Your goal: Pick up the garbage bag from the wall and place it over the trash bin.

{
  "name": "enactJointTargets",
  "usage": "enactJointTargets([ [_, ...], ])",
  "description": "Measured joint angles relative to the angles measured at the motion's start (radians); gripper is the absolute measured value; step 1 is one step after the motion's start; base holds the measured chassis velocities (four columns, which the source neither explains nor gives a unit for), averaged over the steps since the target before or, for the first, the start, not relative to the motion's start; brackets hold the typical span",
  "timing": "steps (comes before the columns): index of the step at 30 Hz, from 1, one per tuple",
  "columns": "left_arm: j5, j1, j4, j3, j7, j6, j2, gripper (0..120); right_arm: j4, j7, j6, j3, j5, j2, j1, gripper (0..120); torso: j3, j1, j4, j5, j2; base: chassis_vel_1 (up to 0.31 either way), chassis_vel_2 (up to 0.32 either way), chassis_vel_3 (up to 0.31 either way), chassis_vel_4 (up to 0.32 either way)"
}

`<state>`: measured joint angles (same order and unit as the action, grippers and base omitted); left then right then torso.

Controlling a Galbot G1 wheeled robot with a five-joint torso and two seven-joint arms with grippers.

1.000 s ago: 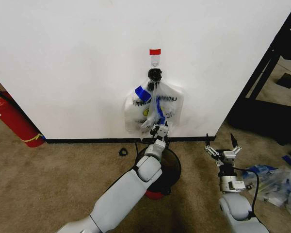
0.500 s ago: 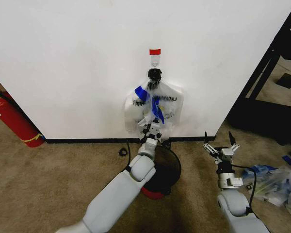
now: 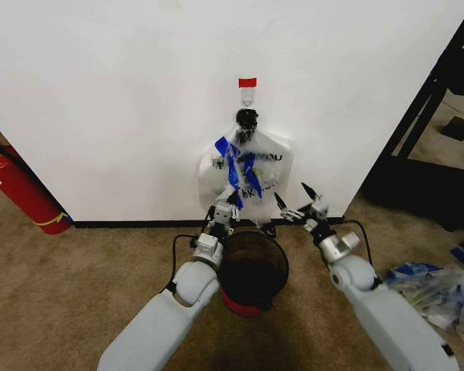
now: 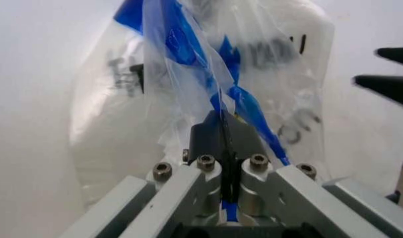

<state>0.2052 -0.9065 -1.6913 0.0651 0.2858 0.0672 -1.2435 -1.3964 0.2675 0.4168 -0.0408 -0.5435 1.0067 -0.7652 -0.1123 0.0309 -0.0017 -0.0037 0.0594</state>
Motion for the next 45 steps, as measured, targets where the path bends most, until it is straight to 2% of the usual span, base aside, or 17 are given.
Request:
enactJointTargets([
  [7,-0.001,-0.006,-0.015,-0.013,0.0,-0.004,-0.001,0,0.131,0.081,-0.013,0.129,-0.009,0.01,0.139,90,0.0,0.0,0.0001,-0.0001,0.0,0.0,0.0,0.0,0.0],
  [14,-0.002,-0.007,-0.018,-0.014,0.003,-0.007,-0.001,0,0.163,0.156,-0.022,0.166,0.043,0.027,0.183,94,0.0,0.0,0.0002,0.0,0.0,0.0,0.0,0.0,0.0],
  [18,-0.003,-0.007,-0.017,-0.014,0.005,-0.008,-0.004,0,0.186,0.163,-0.013,0.166,0.115,0.036,0.197,95,0.0,0.0,-0.0001,-0.0001,0.0,0.0,0.0,0.0,0.0],
  [21,-0.003,-0.006,-0.012,-0.013,0.006,-0.008,-0.006,0,0.177,0.162,-0.004,0.147,0.146,0.042,0.194,96,0.0,0.0,0.0006,0.0002,0.0,0.0,0.0,0.0,0.0],
  [25,-0.003,-0.002,-0.007,-0.011,0.006,-0.008,-0.006,0,0.116,0.173,-0.004,0.129,0.151,0.016,0.168,96,0.0,0.0,0.0006,0.0,0.0,0.0,0.0,0.0,0.0],
  [28,-0.002,0.006,0.002,-0.011,0.007,-0.009,-0.008,0,0.078,0.258,0.001,0.096,0.166,-0.033,0.135,97,0.0,0.0,-0.0004,0.0,0.0,0.0,0.0,0.0,0.0],
  [30,-0.002,0.008,0.007,-0.011,0.007,-0.009,-0.009,0,0.082,0.29,0.011,0.08,0.188,-0.039,0.13,97,0.0,0.0,-0.0007,0.0,0.0,0.0,0.0,0.0,0.0],
  [33,-0.002,0.009,0.012,-0.009,0.008,-0.007,-0.011,0,0.099,0.28,0.02,0.076,0.206,-0.032,0.133,97,0.0,0.0,-0.0005,-0.0001,0.0,0.0,0.0,0.0,0.0],
  [36,-0.005,0.009,0.025,-0.006,0.008,-0.002,-0.017,0,0.157,0.141,0.014,0.118,0.216,0.019,0.164,96,0.0,0.0,0.0005,0.0001,0.0,0.0,0.0,0.0,0.0],
  [38,-0.006,0.009,0.027,-0.006,0.008,-0.001,-0.018,0,0.189,0.101,0.007,0.143,0.211,0.05,0.188,95,0.0,0.0,0.0006,0.0002,0.0,0.0,0.0,0.0,0.0],
  [45,-0.007,0.009,0.028,-0.009,0.01,-0.001,-0.018,0,0.272,0.114,0.011,0.186,0.228,0.105,0.252,95,0.0,0.0,0.0003,0.0,0.0,0.0,0.0,0.0,0.0],
])
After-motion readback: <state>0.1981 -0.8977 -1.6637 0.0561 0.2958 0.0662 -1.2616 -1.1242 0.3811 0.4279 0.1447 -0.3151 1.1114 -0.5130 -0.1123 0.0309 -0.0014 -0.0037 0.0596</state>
